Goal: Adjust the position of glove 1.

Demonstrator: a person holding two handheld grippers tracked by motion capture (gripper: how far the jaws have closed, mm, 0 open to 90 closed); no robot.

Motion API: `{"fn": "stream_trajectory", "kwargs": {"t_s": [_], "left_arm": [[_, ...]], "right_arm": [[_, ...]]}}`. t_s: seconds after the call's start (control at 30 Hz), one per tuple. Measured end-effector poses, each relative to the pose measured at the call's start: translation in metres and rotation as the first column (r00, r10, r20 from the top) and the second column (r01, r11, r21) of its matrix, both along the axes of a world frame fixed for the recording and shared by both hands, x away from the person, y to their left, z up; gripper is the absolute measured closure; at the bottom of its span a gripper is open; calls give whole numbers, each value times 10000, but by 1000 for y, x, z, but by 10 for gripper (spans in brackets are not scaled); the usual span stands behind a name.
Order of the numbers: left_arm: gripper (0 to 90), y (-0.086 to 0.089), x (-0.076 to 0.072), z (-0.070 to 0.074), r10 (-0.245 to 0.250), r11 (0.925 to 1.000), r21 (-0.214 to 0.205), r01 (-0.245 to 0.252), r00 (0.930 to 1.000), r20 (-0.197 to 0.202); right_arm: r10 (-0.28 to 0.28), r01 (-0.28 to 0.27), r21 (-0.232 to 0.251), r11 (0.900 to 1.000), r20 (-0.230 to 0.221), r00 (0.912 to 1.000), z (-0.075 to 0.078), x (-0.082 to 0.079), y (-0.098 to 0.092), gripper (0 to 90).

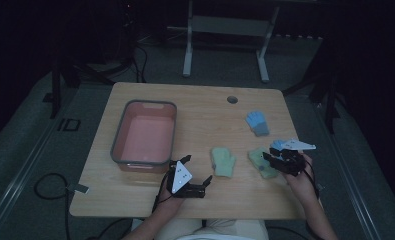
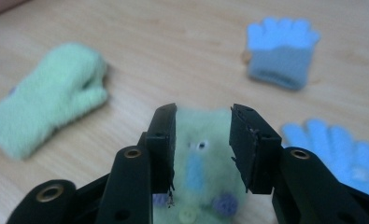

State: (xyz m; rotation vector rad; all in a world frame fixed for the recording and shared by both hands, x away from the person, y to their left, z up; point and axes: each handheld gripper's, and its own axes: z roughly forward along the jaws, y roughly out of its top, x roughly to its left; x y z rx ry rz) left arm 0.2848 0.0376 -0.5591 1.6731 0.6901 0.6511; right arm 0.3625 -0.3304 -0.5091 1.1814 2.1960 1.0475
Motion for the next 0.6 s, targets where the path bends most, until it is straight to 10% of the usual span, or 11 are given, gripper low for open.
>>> {"fn": "stream_trajectory", "kwargs": {"t_s": [0.23, 0.6], "left_arm": [[16, -2, -2, 0, 44, 9999, 158, -46, 9998, 185], [16, -1, -1, 0, 66, 9999, 81, -67, 9999, 122]], "right_arm": [[-68, 69, 61, 10000, -230, 9997, -29, 2, -2, 524], [-107, 105, -70, 9999, -290, 9995, -44, 0, 1, 735]]}}
